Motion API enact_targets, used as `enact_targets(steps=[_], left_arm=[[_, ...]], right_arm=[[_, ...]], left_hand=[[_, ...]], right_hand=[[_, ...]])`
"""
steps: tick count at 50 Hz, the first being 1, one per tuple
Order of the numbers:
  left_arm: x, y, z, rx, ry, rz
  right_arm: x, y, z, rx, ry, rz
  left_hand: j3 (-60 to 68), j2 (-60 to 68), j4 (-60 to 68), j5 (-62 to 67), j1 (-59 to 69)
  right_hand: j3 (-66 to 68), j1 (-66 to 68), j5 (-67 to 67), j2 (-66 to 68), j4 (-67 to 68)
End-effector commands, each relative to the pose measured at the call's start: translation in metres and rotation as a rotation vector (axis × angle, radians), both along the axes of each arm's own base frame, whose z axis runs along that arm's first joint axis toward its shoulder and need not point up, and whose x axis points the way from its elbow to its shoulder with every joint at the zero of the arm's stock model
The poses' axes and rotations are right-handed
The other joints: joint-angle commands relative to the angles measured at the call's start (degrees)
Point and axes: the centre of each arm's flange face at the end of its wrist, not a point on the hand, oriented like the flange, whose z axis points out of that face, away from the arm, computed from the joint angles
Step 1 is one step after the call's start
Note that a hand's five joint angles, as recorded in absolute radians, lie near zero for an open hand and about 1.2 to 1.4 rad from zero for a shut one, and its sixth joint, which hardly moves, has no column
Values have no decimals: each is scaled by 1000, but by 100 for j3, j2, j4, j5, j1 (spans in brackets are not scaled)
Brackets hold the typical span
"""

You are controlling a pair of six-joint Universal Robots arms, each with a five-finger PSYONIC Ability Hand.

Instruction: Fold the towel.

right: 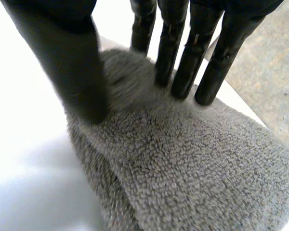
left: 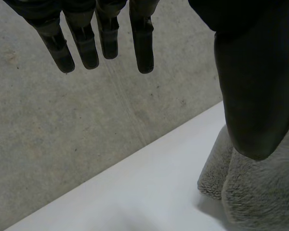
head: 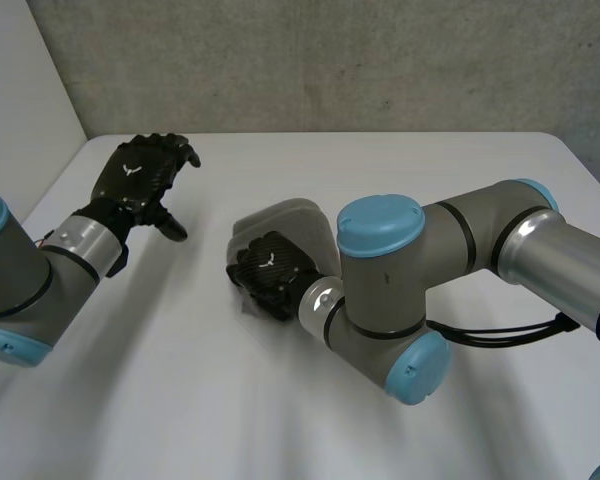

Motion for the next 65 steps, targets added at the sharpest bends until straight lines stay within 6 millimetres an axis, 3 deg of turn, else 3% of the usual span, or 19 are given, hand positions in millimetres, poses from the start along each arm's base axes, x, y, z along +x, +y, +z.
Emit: enact_targets(steps=[1,10,16,18,23,29,33,37,41,46,49,51,52,54,57,60,62,63,65], left_arm=[[-3,-9,9,-13,41,-4],[-22,-16,19,42,190,-56],[-51,4,2,175,267,-109],[-51,4,2,175,267,-109],[-69,21,-33,273,222,-126],[-65,22,-60,302,139,-68],[-61,23,-83,290,16,-31],[-58,20,-97,267,-67,1],[-58,19,-96,259,-75,11],[-58,18,-80,226,-56,10],[-60,18,-59,184,-33,5],[-64,22,-37,141,0,-7],[-64,22,-37,141,0,-7],[-68,29,-8,88,42,-24],[-64,31,23,27,77,-20],[-61,33,35,9,86,-8],[-51,38,60,-22,102,31],[-51,38,61,-23,102,32],[-37,35,81,-47,112,90]], right_arm=[[-21,-15,20,5,-17,-135],[-65,-33,51,73,-96,-276],[-79,-57,56,107,-160,-356],[-78,-65,51,116,-176,-370],[-71,-77,34,144,-192,-391],[-65,-87,12,209,-212,-421],[-62,-93,-14,258,-185,-437],[-61,-95,-29,287,-150,-456],[-62,-97,-26,282,-145,-470],[-62,-95,-2,257,-176,-465],[-63,-94,6,247,-186,-463],[-65,-90,27,226,-208,-461],[-65,-90,27,226,-209,-461],[-70,-85,57,187,-246,-457],[-78,-76,84,148,-283,-456],[-83,-71,99,124,-301,-464],[-93,-64,127,59,-332,-499],[-93,-64,127,59,-333,-500],[-111,-69,152,-10,-358,-572]], left_hand=[[-226,-174,-250,-102,-219],[-125,-73,-149,-1,-118],[-25,28,-48,100,-17],[-25,28,-48,100,-17],[26,78,2,151,33],[43,95,19,168,50],[43,95,19,168,50],[43,95,19,168,50],[26,78,2,151,33],[-25,28,-48,100,-17],[-92,-40,-116,33,-84],[-142,-90,-166,-17,-135],[-142,-90,-166,-18,-135],[-226,-174,-250,-101,-219],[-294,-241,-317,-169,-286],[-327,-275,-351,-203,-320],[-411,-359,-435,-287,-404],[-411,-359,-435,-287,-404],[-428,-376,-452,-303,-421]], right_hand=[[-2015,-1813,-1936,-2182,-2058],[-2015,-1813,-1936,-2182,-2058],[-2015,-1813,-1936,-2182,-2058],[-2015,-1813,-1936,-2182,-2058],[-2015,-1813,-1936,-2182,-2058],[-2015,-1813,-1936,-2182,-2058],[-2015,-1813,-1936,-2182,-2058],[-2015,-1813,-1936,-2182,-2058],[-2015,-1813,-1936,-2182,-2058],[-2015,-1813,-1936,-2182,-2058],[-2015,-1813,-1936,-2182,-2058],[-2015,-1813,-1936,-2182,-2058],[-2015,-1813,-1936,-2182,-2058],[-2015,-1813,-1936,-2182,-2058],[-2015,-1813,-1936,-2182,-2058],[-2015,-1813,-1936,-2182,-2058],[-2015,-1813,-1936,-2182,-2058],[-2015,-1813,-1936,-2182,-2058],[-2015,-1813,-1936,-2182,-2058]])
